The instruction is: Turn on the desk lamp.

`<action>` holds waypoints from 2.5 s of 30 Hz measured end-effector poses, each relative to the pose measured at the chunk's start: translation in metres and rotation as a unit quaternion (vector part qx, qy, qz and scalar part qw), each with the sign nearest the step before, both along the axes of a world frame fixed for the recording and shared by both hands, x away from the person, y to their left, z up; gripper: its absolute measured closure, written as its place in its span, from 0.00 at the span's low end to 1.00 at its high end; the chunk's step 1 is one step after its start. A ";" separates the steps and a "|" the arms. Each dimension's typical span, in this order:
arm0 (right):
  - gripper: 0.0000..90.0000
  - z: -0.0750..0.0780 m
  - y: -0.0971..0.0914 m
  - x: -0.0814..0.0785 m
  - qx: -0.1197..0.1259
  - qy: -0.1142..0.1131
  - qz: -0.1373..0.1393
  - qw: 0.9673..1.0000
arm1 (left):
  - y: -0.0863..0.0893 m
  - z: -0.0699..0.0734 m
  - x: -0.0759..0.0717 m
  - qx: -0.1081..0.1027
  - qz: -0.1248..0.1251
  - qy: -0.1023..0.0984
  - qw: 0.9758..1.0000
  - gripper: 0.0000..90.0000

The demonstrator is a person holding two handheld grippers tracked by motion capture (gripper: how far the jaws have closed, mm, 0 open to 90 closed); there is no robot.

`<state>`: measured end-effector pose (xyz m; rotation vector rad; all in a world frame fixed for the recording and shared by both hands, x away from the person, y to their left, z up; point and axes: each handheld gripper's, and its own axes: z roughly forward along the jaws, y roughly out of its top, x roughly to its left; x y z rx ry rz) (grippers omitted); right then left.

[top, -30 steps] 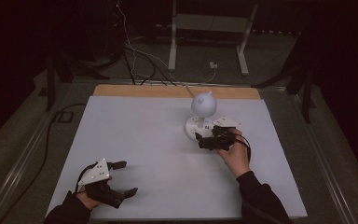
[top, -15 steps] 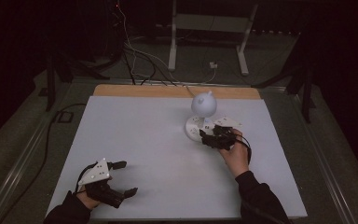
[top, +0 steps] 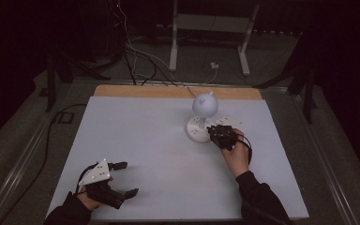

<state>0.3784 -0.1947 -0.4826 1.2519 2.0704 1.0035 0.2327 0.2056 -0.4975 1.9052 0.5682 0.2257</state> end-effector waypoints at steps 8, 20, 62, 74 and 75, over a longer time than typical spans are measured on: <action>1.00 -0.006 0.005 0.002 -0.024 0.003 0.009 1.000 | 0.000 0.000 0.000 -0.001 0.000 0.000 1.000 0.00; 1.00 -0.014 0.011 0.009 -0.031 0.012 0.011 0.999 | 0.000 0.000 0.000 0.001 0.000 0.000 1.000 0.00; 1.00 -0.022 0.016 0.010 -0.039 0.009 0.009 0.999 | -0.002 -0.001 -0.001 0.007 -0.002 -0.001 1.000 0.00; 0.83 -0.020 0.011 0.008 -0.018 -0.005 0.016 1.000 | -0.001 -0.001 -0.001 0.005 -0.002 -0.002 1.000 0.00; 0.79 -0.018 0.010 0.008 -0.014 -0.006 0.017 1.000 | -0.001 -0.001 -0.001 0.005 -0.002 -0.001 1.000 0.00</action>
